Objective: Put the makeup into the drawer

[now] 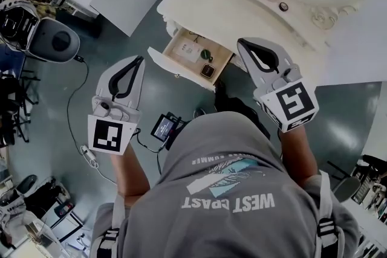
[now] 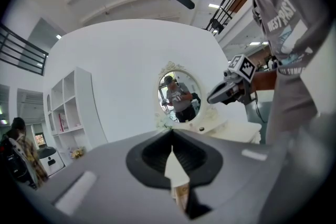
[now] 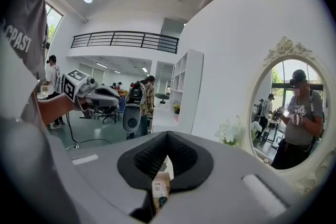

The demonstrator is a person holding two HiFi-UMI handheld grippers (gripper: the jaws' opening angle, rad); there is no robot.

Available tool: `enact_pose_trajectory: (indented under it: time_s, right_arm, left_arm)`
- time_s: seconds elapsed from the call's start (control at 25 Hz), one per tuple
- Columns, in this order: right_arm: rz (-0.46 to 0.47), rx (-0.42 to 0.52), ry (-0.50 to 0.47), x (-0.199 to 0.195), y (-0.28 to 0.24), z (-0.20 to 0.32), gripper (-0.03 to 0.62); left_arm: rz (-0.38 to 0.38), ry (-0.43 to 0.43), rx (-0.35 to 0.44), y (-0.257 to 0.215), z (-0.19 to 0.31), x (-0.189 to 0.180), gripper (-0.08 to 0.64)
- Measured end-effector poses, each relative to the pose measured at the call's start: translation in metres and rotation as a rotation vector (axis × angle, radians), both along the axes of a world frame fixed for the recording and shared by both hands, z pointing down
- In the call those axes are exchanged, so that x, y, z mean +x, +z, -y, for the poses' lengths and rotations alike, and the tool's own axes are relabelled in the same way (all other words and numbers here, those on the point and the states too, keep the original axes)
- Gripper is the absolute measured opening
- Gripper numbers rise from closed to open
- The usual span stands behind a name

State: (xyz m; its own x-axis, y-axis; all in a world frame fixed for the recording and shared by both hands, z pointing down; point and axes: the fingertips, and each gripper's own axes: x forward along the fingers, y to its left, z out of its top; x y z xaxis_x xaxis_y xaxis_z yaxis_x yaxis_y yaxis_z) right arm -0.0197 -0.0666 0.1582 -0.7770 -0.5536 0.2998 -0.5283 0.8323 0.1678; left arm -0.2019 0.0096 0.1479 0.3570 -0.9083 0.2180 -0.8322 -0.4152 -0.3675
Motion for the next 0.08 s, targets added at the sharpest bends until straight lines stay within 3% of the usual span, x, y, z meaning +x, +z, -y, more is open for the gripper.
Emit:
enact_pose_trajectory:
  time_s: [0.08]
  right_arm:
    - [-0.009, -0.004, 0.001, -0.0036, -0.0177, 0.0002, 0.000]
  left_arm:
    - [-0.006, 0.005, -0.007, -0.0158, 0.0004, -0.0030, 0.002]
